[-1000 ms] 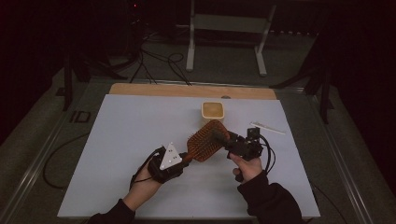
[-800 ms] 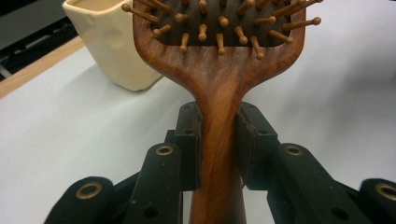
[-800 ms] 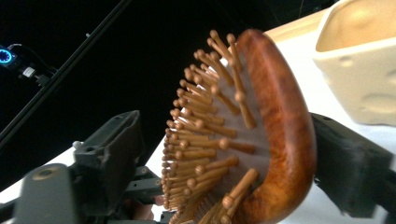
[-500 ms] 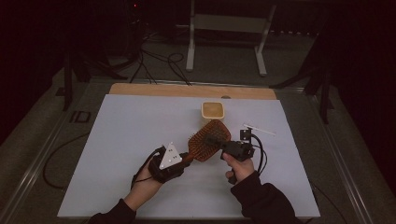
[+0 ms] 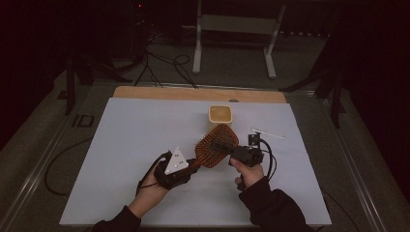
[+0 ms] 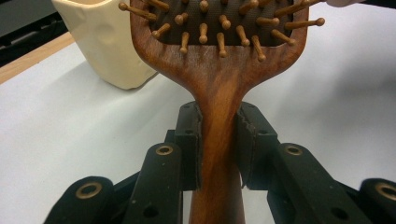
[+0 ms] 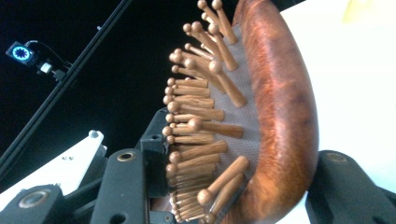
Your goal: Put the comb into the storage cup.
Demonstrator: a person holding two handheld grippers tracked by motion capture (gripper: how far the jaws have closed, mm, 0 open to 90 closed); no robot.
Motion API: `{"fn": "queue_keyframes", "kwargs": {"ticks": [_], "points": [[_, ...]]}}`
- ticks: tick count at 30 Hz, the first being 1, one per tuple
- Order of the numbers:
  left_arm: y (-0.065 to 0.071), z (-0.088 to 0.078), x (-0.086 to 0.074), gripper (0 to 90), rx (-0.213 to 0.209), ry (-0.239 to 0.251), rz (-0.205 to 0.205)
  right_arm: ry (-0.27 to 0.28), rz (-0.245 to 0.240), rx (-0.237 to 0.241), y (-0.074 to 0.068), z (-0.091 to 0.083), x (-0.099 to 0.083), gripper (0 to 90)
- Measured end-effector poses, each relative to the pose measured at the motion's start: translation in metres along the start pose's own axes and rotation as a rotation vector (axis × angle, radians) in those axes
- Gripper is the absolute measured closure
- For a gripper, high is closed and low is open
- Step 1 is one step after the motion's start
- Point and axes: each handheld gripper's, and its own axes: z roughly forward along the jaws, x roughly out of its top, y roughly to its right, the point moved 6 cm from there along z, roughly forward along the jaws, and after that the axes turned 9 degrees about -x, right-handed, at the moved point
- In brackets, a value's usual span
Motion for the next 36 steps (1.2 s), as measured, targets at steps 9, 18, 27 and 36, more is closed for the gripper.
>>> {"fn": "queue_keyframes", "kwargs": {"ticks": [9, 18, 27, 36], "points": [[0.001, 0.0, 0.002, 71.9, -0.015, 0.024, -0.011, 0.011, -0.065, -0.003, -0.006, -0.002, 0.003, 53.4], [0.0, 0.001, 0.001, 35.4, -0.049, -0.005, -0.061, 0.04, -0.104, -0.024, -0.008, -0.006, 0.011, 53.9], [-0.005, -0.004, -0.001, 11.1, -0.046, -0.032, -0.097, 0.065, -0.148, -0.039, -0.008, -0.015, 0.022, 53.8], [-0.009, -0.018, -0.008, 0.0, -0.09, -0.011, -0.109, 0.091, -0.195, -0.057, -0.011, -0.023, 0.037, 53.7]]}}
